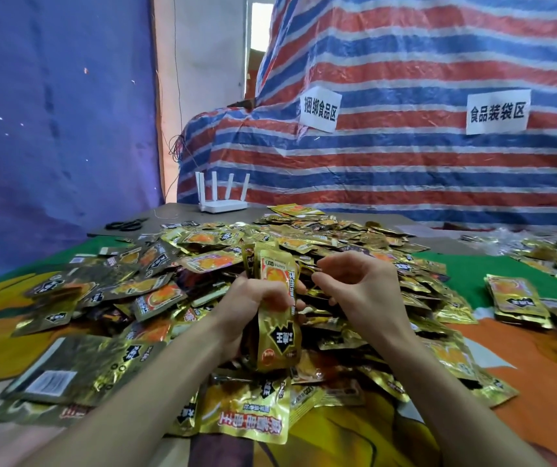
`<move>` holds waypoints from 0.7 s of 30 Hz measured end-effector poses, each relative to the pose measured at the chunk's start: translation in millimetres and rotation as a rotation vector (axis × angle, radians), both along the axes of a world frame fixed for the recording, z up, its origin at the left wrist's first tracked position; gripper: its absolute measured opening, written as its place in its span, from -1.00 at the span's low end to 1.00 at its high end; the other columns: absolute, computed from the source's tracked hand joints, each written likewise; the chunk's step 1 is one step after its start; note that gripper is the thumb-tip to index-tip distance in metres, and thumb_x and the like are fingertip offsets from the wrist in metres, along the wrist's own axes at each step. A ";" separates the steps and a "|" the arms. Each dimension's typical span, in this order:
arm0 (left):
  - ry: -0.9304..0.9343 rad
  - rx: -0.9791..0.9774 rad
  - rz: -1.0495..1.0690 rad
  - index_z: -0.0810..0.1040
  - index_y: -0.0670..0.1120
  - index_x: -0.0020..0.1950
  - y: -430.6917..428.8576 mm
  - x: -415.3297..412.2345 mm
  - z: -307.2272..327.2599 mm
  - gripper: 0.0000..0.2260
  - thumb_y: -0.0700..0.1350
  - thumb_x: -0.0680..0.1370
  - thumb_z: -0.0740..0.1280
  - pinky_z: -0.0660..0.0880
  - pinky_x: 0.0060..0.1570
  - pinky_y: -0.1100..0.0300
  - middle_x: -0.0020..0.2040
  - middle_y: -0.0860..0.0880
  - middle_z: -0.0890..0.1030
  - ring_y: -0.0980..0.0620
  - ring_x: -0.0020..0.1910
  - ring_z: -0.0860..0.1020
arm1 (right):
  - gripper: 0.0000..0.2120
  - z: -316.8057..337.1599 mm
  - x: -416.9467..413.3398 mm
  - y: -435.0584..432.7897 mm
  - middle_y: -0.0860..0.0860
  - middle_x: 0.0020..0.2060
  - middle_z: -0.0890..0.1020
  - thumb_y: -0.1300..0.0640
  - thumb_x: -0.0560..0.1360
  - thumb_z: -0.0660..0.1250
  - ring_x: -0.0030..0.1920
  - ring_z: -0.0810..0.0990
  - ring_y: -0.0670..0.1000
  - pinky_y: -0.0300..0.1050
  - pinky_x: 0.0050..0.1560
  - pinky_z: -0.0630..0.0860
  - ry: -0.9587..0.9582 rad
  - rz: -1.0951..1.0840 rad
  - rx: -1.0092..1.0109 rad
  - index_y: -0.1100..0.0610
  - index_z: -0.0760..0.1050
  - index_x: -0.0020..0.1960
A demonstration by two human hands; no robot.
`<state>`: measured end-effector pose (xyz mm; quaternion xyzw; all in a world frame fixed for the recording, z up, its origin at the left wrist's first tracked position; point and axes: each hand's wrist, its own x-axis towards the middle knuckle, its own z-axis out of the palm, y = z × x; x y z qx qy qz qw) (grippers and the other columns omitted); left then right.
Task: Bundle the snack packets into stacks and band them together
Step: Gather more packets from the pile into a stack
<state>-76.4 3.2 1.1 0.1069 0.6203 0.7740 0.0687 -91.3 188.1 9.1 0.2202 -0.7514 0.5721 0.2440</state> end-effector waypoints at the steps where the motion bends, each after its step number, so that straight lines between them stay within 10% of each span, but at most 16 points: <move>1: -0.035 0.057 -0.070 0.70 -0.23 -0.03 -1.1 1.3 1.5 -0.69 -0.26 0.25 0.38 0.61 -0.26 0.11 -0.13 -0.21 0.67 -0.11 -0.20 0.67 | -0.87 0.5 0.1 0.5 -0.02 -0.24 0.73 0.26 0.46 0.54 -0.26 0.70 -0.08 -0.23 -0.32 0.60 0.000 0.007 0.002 0.08 0.69 -0.04; 7: -0.025 0.471 -0.485 0.53 -0.22 0.06 -10.8 6.8 8.2 -0.71 -0.30 0.34 0.34 0.57 -0.04 0.06 -0.13 -0.14 0.55 -0.12 -0.14 0.60 | -0.87 7.2 1.2 7.1 0.06 -0.24 0.68 0.28 0.58 0.38 -0.24 0.62 -0.01 -0.24 -0.18 0.57 -0.323 0.328 0.008 0.11 0.67 -0.06; 15: -0.020 0.628 -0.453 0.40 -0.17 0.16 -8.3 5.3 11.6 -0.46 -0.36 0.20 0.42 0.58 -0.14 0.10 -0.12 -0.09 0.48 0.01 -0.21 0.50 | -0.87 21.6 8.5 9.5 0.08 -0.31 0.55 0.23 0.39 0.23 -0.15 0.60 0.12 0.06 0.22 0.47 -0.447 0.854 -0.727 0.14 0.50 -0.31; 21: -0.023 0.588 -0.488 0.43 -0.20 0.23 -1.4 3.4 9.7 -0.41 -0.36 0.21 0.43 0.59 -0.16 0.05 -0.11 -0.11 0.50 -0.03 -0.21 0.52 | -0.69 21.6 10.2 7.9 -0.02 -0.30 0.57 0.27 0.48 0.27 -0.44 0.49 -0.11 -0.16 -0.23 0.63 -0.431 0.793 -0.855 0.08 0.73 0.08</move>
